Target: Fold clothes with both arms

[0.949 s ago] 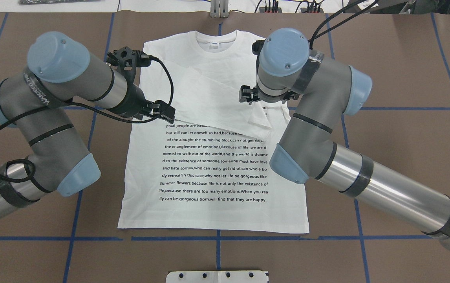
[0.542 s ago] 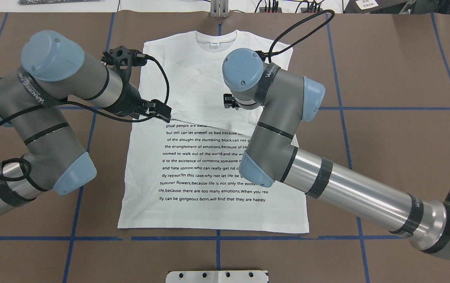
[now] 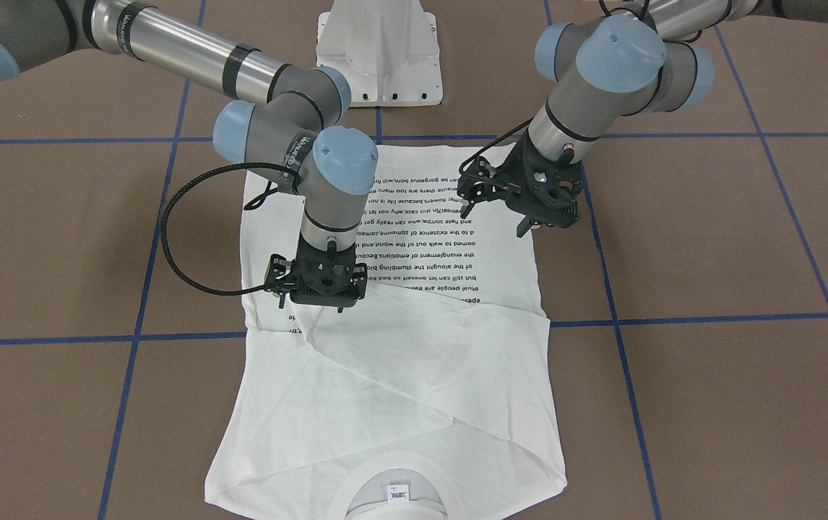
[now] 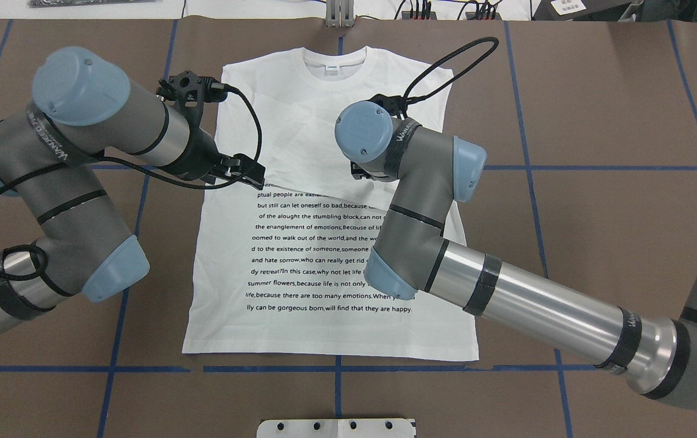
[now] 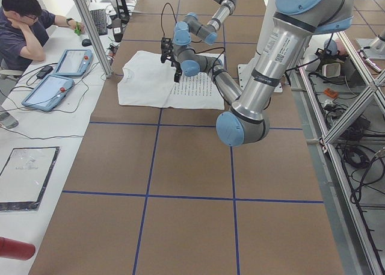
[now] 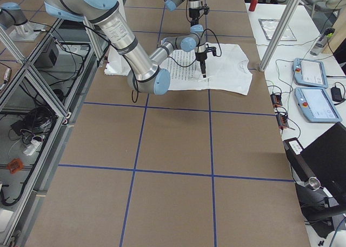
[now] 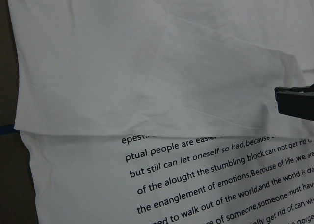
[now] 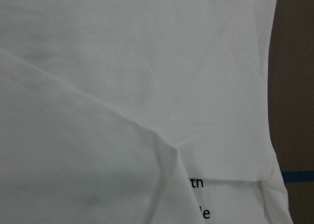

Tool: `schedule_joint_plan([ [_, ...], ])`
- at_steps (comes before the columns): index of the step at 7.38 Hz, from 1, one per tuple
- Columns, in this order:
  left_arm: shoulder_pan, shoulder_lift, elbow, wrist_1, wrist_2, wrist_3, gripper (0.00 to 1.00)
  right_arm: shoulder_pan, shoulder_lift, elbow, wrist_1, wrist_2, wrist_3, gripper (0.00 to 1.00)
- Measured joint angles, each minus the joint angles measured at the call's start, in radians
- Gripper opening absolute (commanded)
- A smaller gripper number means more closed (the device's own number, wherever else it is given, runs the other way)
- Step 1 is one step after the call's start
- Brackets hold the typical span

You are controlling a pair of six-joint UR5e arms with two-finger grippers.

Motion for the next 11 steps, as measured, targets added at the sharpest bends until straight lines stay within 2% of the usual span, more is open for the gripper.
schedule_joint_plan([
  [2, 0.000, 0.000, 0.000, 0.000, 0.000, 0.000, 1.00, 0.001, -0.015, 0.007, -0.054, -0.013, -0.075, 1.00],
  [4, 0.000, 0.000, -0.001, 0.000, 0.001, 0.000, 1.00, 0.022, -0.066, 0.059, -0.113, -0.027, -0.195, 1.00],
  [6, 0.001, 0.000, -0.002, 0.000, 0.001, -0.001, 1.00, 0.076, -0.190, 0.182, -0.126, -0.030, -0.360, 1.00],
  [8, 0.002, 0.003, -0.005, 0.000, 0.002, -0.003, 1.00, 0.114, -0.249, 0.276, -0.127, 0.004, -0.444, 1.00],
  [9, 0.003, 0.013, -0.012, 0.001, 0.004, -0.008, 1.00, 0.121, -0.271, 0.335, -0.123, 0.051, -0.426, 1.00],
  [11, 0.006, 0.082, -0.071, 0.001, 0.010, -0.041, 1.00, 0.109, -0.379, 0.527, -0.118, 0.128, -0.304, 1.00],
])
